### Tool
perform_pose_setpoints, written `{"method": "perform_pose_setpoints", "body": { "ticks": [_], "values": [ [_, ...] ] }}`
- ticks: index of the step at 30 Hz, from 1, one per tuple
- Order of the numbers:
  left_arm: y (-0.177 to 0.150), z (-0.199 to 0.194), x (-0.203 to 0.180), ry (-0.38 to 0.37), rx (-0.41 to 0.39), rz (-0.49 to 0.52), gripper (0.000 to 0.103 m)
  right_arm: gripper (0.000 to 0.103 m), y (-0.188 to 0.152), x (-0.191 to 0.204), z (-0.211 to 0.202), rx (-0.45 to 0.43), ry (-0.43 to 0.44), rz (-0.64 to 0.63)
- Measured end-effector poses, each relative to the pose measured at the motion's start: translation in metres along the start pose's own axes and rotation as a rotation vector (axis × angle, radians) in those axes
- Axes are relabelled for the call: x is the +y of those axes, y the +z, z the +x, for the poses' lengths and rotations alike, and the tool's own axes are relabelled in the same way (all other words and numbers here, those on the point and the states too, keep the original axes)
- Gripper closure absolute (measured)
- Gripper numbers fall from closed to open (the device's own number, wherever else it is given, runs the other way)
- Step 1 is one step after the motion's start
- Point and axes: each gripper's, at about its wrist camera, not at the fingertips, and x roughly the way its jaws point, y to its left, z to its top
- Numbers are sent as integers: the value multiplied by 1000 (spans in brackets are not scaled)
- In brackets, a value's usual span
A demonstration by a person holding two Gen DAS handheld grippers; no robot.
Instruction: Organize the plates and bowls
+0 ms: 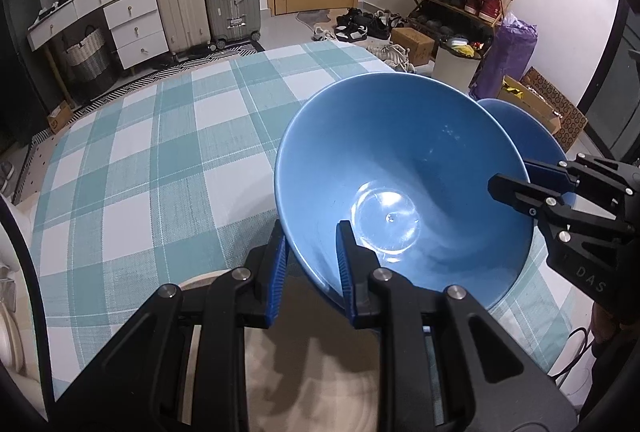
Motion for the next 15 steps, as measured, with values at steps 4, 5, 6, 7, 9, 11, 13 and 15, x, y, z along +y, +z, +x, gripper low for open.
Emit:
{"method": "perform_pose_setpoints", "body": {
  "ticks": [4, 5, 6, 7, 9, 11, 13, 15],
  "values": [
    [-2, 2, -5, 19, 3, 15, 83, 80, 0, 3, 3, 6, -6, -5],
    [-2, 2, -5, 22, 3, 17, 83, 80, -1, 2, 3, 8, -5, -5],
    [-2, 3, -5, 26, 4, 19, 83, 80, -1, 3, 4, 8, -7, -7],
    [-2, 3, -5, 28, 5, 21, 83, 80, -1, 3, 5, 11, -9, -11],
    [-2, 5, -5, 32, 11, 25, 83, 79, -1, 2, 5, 13, -8, -11],
    [-3, 7, -4, 33, 18, 25, 83, 79, -2, 3, 6, 16, -8, -15],
    [-4, 9, -4, 36, 24, 25, 83, 79, -3, 3, 7, 17, -11, -21],
    [-5, 12, -3, 40, 30, 24, 83, 79, -4, 3, 9, 23, -15, -26]
  ]
}}
